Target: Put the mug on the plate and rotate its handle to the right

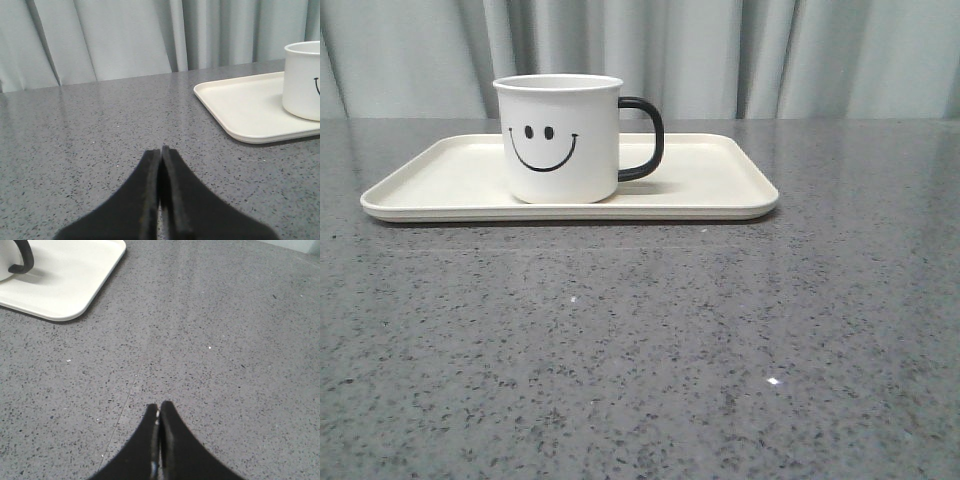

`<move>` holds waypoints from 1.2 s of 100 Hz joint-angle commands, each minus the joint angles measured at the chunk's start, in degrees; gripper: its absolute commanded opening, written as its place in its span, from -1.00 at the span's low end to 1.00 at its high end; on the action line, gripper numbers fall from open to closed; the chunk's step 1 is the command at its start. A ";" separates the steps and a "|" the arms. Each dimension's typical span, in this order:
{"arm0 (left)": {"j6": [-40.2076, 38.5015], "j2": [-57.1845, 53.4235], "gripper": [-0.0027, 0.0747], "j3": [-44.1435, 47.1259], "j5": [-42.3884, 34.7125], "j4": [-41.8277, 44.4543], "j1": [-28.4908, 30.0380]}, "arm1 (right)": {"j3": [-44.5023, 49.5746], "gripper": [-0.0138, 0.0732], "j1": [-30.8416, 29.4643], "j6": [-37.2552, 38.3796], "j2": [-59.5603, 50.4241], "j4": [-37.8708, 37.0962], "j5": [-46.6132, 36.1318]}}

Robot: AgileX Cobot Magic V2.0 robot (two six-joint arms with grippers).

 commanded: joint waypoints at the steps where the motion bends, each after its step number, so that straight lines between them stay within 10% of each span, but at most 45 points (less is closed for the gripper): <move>1: -0.32 -1.73 -0.98 0.55 -5.08 0.09 0.13 | -1.55 -0.84 -0.43 0.06 0.16 0.33 -4.11; 43: -0.32 -1.73 -0.98 0.55 -5.08 0.09 0.13 | 0.65 -0.84 -0.43 0.11 -1.26 -3.11 -10.54; 120: -0.32 -1.73 -0.98 0.55 -5.08 0.09 0.13 | 32.15 -0.84 -0.43 19.08 -22.58 -10.48 -41.70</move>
